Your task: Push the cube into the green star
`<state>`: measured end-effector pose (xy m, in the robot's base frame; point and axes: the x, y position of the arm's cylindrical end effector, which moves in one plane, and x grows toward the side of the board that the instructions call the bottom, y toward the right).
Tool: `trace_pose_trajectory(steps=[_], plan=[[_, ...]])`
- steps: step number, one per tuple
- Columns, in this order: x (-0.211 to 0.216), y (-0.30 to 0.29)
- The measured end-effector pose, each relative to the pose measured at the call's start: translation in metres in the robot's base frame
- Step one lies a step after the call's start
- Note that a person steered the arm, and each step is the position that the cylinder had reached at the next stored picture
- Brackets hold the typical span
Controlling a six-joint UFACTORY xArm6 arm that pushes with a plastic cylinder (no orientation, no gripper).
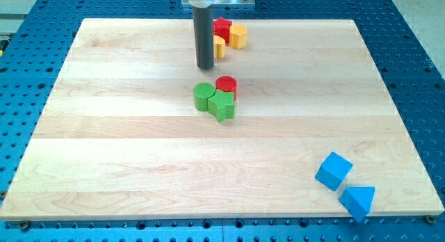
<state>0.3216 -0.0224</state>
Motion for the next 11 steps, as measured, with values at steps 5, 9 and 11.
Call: trace_pose_trajectory(steps=[5,9,11], plan=[[0.063,0.310],[0.297,0.270],[0.297,0.221]])
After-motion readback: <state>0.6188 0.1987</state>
